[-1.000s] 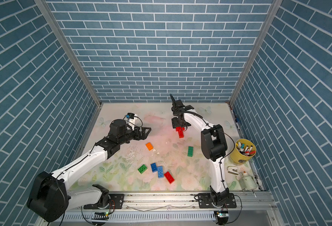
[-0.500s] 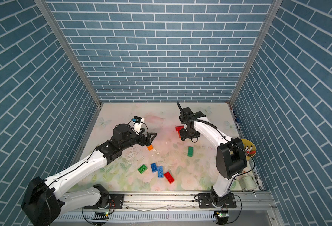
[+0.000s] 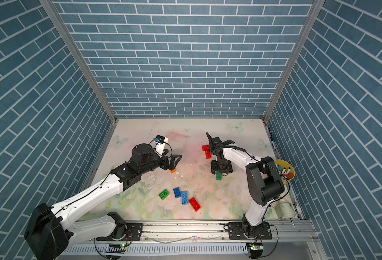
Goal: Assemble a rectangle with lego
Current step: Pick up the lego brick from the center of the board.
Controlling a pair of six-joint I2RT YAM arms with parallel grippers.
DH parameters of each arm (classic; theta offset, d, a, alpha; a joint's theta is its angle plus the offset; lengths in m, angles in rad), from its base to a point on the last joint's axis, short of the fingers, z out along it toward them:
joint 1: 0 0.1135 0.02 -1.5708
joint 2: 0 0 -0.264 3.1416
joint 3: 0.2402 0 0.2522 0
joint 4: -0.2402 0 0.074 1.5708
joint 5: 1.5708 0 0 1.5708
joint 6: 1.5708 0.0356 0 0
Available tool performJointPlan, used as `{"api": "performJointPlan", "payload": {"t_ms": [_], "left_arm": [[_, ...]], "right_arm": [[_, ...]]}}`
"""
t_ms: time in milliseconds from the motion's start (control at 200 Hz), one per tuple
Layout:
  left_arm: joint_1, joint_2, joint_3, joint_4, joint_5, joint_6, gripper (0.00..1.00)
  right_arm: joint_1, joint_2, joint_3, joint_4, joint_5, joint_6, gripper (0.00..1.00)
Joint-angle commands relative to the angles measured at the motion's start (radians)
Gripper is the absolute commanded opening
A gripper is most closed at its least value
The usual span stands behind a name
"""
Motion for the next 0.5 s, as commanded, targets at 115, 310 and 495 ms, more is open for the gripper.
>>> {"api": "performJointPlan", "payload": {"t_ms": [115,310,495], "left_arm": [[-0.007,-0.009,0.018,-0.013,-0.019,0.013,1.0],[-0.009,-0.019,0.019,-0.015,-0.018,0.01,1.0],[-0.016,-0.024,0.022,-0.023,-0.03,0.0,1.0]], "right_arm": [[-0.002,0.07,0.008,0.04,0.03,0.094,0.63],[-0.002,0.088,-0.003,0.056,0.062,0.165,0.45],[-0.002,0.054,-0.02,0.065,0.119,0.285,0.28]]}}
